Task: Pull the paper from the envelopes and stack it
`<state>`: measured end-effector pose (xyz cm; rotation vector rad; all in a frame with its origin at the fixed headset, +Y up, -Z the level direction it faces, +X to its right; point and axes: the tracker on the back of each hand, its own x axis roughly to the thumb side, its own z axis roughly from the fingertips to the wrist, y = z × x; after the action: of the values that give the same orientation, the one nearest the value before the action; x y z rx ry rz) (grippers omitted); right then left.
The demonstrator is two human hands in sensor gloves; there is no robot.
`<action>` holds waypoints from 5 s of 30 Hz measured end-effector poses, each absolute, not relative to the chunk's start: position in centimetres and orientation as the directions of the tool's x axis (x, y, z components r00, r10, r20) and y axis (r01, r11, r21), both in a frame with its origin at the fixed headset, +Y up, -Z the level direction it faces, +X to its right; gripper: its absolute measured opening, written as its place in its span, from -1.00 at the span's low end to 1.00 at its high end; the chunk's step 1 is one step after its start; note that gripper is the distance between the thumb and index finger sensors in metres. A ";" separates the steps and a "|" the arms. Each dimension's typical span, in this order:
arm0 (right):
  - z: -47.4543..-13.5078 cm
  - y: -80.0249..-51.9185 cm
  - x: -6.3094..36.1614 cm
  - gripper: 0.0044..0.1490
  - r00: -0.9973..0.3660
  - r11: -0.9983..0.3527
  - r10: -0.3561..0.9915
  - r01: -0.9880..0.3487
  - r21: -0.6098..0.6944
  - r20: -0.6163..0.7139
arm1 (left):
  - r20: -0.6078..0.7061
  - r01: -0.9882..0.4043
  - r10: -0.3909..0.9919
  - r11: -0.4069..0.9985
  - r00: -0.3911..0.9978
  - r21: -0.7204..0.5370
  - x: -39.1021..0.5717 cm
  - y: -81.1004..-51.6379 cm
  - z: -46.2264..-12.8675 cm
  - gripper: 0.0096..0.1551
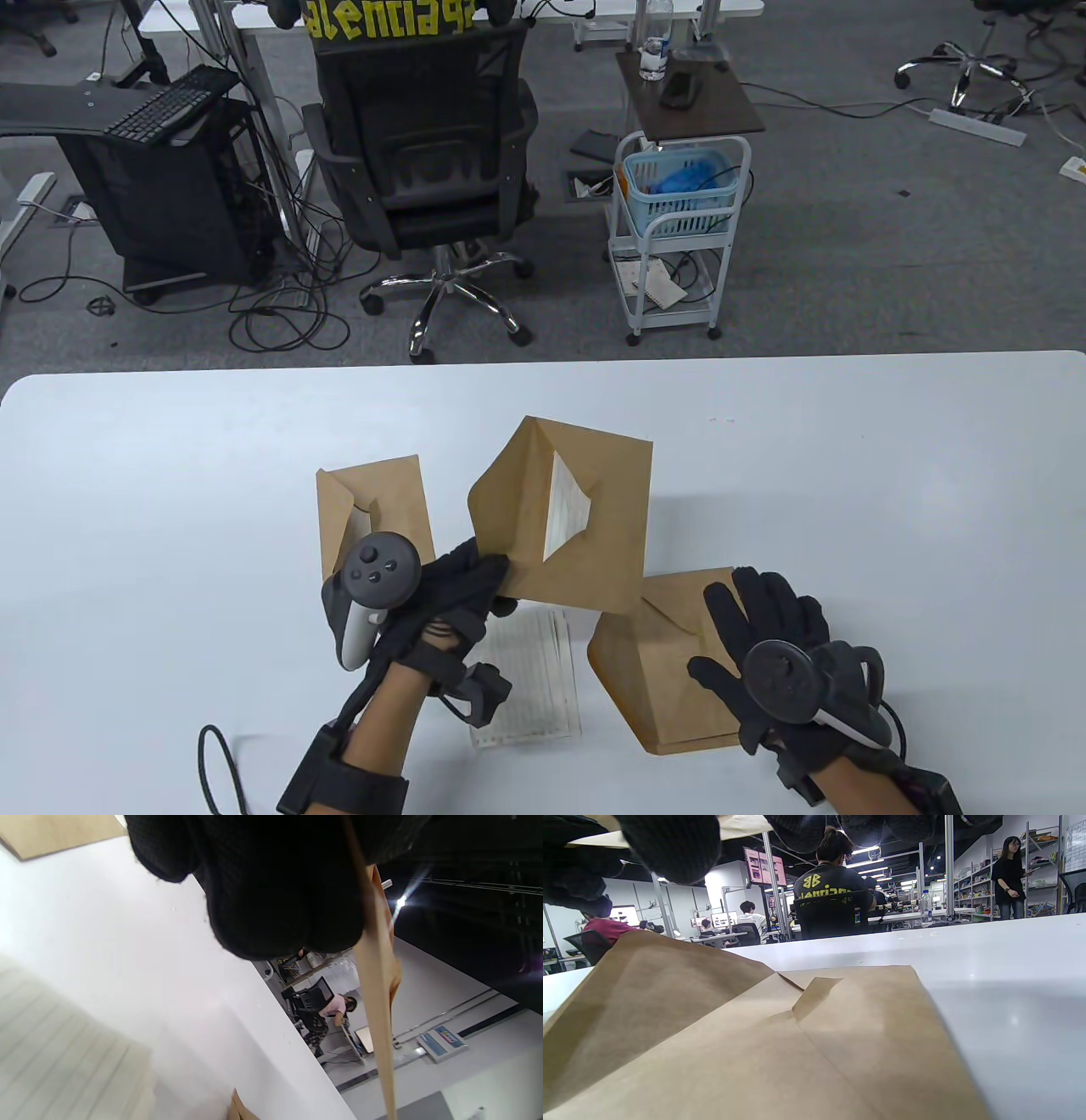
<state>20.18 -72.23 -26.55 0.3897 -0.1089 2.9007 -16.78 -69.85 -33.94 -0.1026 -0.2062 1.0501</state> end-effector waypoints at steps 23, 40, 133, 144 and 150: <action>-27.8 -74.0 21.8 -0.05 -0.245 -0.248 0.969 -0.960 0.132 0.037 | 0.210 -0.838 0.921 0.386 0.328 -0.386 -11.2 -74.0 -28.8 -0.44; -27.0 -73.2 20.4 -0.43 -0.262 -0.292 0.953 -0.930 0.222 0.154 | 0.336 -0.178 0.051 0.916 0.940 0.360 -12.4 -71.0 -27.3 -0.01; -28.0 -71.8 26.1 -0.44 -0.189 -0.212 0.964 -0.971 0.114 0.186 | 0.099 -0.521 0.532 0.845 0.841 -0.119 -18.5 -74.2 -29.6 -0.50; -28.0 -72.0 25.9 -0.43 -0.205 -0.228 0.961 -0.967 0.115 0.183 | 0.179 -0.098 0.130 0.980 0.975 -0.175 -14.8 -75.6 -29.8 -0.53; -28.0 -72.1 25.7 -0.43 -0.210 -0.234 0.961 -0.965 0.119 0.181 | 0.188 0.053 -0.012 0.976 0.982 -0.213 -13.4 -75.6 -29.1 -0.48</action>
<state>25.69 -72.09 -28.04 0.2502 -0.0226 1.7896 -13.35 -75.61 -29.14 -0.2189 -0.1868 -0.0332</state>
